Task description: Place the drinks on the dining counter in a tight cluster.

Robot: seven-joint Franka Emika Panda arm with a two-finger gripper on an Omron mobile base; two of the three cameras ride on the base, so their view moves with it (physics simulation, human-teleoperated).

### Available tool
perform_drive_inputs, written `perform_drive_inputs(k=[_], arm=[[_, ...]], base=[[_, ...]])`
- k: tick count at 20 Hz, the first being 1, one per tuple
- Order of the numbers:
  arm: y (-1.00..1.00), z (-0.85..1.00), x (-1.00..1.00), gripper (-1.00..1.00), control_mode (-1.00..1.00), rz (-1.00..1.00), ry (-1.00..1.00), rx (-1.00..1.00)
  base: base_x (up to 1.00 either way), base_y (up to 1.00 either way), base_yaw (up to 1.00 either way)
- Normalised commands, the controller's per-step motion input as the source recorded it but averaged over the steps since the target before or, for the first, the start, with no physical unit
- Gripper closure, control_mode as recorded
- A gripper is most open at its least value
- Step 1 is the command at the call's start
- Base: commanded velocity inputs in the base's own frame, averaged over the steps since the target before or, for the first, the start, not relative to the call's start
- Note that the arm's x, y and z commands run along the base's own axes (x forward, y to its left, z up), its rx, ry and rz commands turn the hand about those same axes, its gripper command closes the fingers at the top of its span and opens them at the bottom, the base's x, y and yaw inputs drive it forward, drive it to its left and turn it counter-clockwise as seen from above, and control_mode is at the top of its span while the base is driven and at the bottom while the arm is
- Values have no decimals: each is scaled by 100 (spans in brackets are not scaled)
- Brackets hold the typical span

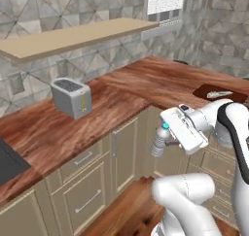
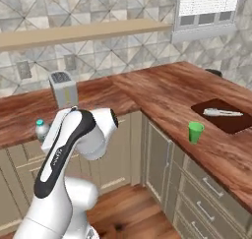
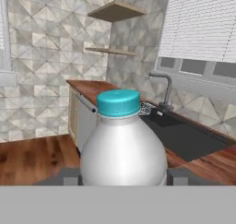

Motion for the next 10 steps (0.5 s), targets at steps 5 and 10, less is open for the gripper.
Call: perform_drive_inputs(k=[5, 10], arm=[[0, 0, 0, 100, 100, 0, 0, 0], [0, 0, 0, 100, 100, 0, 0, 0]], base=[[-78, 0, -73], [-68, -1, -73]])
